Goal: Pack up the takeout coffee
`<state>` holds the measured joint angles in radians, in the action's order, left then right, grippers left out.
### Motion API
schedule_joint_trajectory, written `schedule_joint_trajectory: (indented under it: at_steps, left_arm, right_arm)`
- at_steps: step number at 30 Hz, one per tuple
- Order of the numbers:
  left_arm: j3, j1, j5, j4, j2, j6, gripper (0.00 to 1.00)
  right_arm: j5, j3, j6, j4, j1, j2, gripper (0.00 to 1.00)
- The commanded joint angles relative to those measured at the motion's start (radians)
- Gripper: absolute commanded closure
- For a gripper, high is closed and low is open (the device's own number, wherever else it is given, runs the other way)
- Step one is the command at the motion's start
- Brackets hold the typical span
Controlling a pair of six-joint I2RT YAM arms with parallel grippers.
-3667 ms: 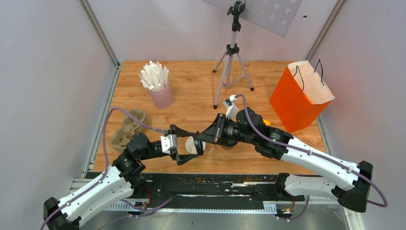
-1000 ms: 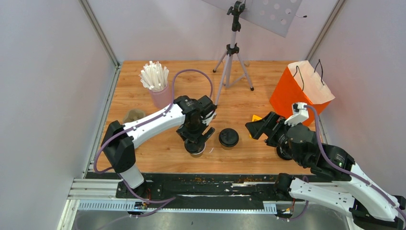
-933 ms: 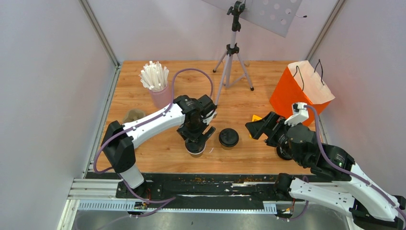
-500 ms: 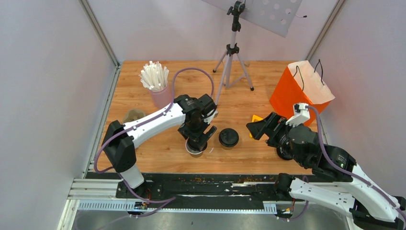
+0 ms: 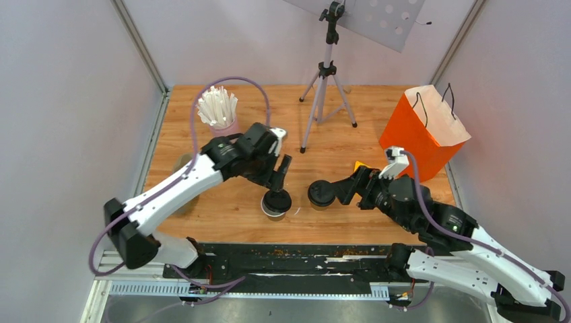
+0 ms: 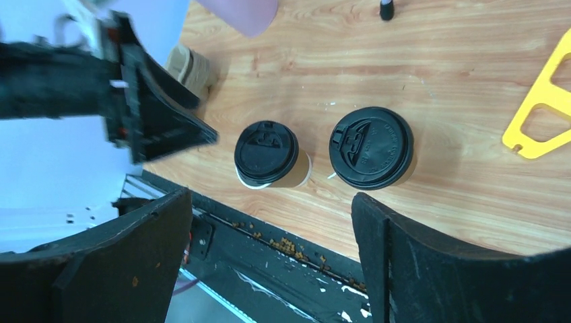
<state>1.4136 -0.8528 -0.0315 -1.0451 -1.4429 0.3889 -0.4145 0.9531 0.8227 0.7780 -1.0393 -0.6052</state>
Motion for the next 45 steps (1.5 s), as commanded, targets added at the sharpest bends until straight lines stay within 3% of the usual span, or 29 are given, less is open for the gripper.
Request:
schedule_joint_trajectory:
  at_steps: [1,5,11,35,45]
  left_arm:
    - [-0.177,0.079,0.023,0.201,0.193,0.135,0.15]
    - [-0.342,0.127,0.070,0.359,0.349,0.203,0.15]
    - [-0.520,0.187,0.084,0.486,0.510,0.265,0.12]
    - [-0.752,0.201,0.159,0.669,0.456,0.334,0.12]
    - [-0.759,0.202,0.154,0.663,0.436,0.331,0.26]
  right_arm:
    - [0.106,-0.042,-0.105,-0.157,0.001,-0.081,0.15]
    - [0.189,0.001,-0.187,-0.182,0.001,-0.221,0.23]
    - [0.263,0.049,-0.229,-0.208,0.001,-0.357,0.26]
    - [0.232,-0.033,-0.124,-0.177,0.000,-0.243,0.18]
    - [0.242,-0.017,-0.127,-0.172,-0.001,-0.256,0.17]
